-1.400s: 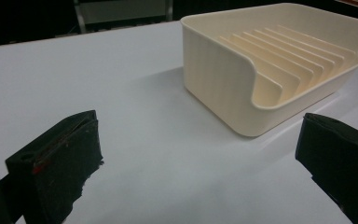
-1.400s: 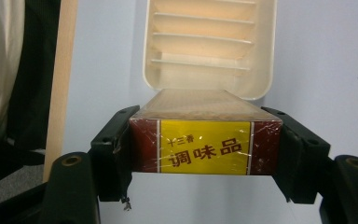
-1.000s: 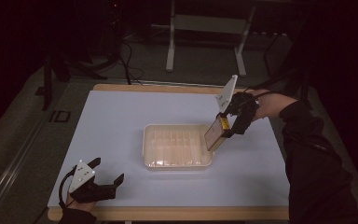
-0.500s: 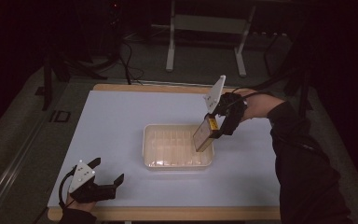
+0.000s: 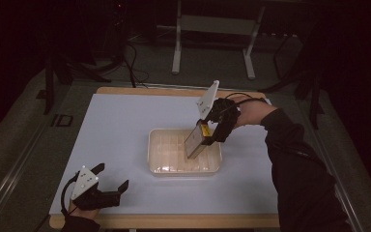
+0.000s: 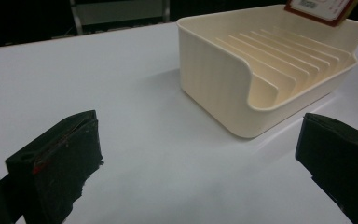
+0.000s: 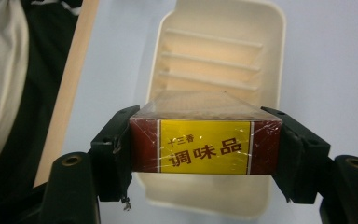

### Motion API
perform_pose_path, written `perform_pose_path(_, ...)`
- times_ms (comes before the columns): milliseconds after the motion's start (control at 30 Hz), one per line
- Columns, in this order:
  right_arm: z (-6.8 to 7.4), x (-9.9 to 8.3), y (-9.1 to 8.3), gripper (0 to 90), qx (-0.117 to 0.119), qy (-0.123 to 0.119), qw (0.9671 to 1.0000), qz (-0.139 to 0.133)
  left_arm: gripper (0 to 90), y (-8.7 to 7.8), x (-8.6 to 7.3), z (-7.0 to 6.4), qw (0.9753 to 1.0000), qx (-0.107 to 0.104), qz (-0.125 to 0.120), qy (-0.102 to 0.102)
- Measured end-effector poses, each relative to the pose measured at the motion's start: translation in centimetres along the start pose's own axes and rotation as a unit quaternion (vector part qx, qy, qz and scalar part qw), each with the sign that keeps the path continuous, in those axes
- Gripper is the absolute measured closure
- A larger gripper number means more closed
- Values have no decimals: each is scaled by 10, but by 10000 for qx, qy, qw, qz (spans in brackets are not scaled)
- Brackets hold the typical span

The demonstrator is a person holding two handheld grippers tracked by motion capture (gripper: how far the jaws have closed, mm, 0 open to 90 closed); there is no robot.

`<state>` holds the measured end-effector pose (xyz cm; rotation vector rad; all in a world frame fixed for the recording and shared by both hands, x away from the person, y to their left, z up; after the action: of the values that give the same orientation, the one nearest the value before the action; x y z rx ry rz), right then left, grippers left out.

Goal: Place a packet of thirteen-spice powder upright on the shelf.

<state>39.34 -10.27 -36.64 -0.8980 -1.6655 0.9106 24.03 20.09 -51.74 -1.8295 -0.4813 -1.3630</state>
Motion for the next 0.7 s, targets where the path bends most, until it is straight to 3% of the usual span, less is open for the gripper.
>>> perform_pose_path(233,-3,13,11,319,-36,43,9997,-255,4,0,0,0,10000,-12,-1,-3)
perform_pose_path(700,-9,33,35,319,28,269,9985,-471,4,0,0,0,10000,-27,28,10)
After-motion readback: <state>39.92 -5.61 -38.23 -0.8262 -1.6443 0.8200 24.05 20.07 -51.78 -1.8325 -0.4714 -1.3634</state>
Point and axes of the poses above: each handheld gripper's, and its own axes: y roughly forward along the jaws, x roughly out of its top, z roughly to its left, the point moved 5 cm from there along y, roughly forward along the jaws, and after that the axes turned 10 degrees about -x, right-handed, at the moved point
